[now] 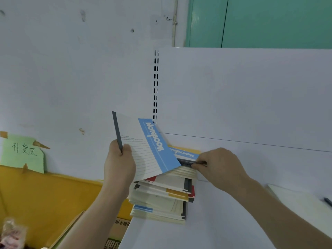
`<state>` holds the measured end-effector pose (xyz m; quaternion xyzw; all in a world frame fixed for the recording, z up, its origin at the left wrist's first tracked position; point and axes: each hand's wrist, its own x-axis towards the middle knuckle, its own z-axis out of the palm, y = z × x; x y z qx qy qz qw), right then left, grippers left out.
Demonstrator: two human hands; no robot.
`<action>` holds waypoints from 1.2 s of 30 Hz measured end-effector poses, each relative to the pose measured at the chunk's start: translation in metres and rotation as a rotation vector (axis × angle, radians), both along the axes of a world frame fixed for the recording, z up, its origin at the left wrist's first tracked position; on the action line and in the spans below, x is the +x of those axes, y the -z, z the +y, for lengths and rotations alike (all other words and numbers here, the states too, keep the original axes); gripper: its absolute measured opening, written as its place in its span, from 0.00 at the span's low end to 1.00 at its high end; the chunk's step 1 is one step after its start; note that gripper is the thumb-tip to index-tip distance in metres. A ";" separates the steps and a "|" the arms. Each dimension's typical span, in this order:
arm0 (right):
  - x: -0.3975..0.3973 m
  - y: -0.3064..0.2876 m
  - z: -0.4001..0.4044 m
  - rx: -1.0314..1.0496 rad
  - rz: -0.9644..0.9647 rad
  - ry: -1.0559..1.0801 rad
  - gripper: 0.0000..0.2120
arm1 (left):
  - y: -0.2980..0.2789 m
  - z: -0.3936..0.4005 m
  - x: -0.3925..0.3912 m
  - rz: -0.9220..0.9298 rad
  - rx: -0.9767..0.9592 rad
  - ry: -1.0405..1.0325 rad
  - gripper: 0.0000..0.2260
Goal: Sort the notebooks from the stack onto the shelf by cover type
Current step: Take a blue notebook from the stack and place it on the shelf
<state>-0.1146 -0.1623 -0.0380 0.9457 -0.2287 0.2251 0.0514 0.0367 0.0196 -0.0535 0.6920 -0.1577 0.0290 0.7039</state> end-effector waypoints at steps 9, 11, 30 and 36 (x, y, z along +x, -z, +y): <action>-0.011 -0.011 -0.023 0.052 -0.603 -0.020 0.14 | -0.009 0.004 -0.008 0.027 -0.107 0.000 0.06; -0.011 -0.012 -0.015 -0.001 -0.703 -0.084 0.12 | -0.007 -0.003 -0.017 0.030 -0.095 0.043 0.06; -0.043 0.031 0.017 0.052 -0.527 0.075 0.31 | 0.001 -0.049 -0.083 0.009 -0.233 0.440 0.09; -0.075 0.041 0.011 0.697 -0.642 -0.083 0.19 | 0.013 -0.073 -0.113 -0.068 -0.199 0.470 0.09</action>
